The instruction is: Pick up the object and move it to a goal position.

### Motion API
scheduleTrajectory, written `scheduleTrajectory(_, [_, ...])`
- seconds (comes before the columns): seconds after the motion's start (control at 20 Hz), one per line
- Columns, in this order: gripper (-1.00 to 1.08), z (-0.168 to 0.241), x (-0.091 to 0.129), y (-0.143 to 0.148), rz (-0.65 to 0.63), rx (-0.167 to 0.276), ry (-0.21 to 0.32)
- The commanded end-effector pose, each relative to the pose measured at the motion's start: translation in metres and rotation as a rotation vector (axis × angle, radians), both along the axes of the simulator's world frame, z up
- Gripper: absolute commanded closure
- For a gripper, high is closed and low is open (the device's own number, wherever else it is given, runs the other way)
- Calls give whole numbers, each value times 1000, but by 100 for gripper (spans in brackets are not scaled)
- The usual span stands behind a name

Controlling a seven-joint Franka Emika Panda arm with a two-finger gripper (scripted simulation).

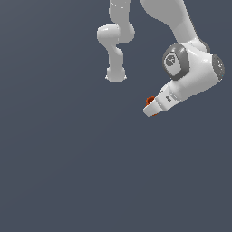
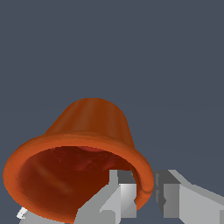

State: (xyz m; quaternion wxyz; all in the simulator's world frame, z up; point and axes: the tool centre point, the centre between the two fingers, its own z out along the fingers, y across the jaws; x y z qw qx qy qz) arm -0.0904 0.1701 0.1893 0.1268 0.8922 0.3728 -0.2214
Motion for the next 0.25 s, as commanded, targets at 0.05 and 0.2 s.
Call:
scheduleTrajectory(0.05, [108, 7, -1, 11, -3, 0, -1])
scheduleTrajectory(0.2, [108, 9, -1, 13, -3, 0, -1])
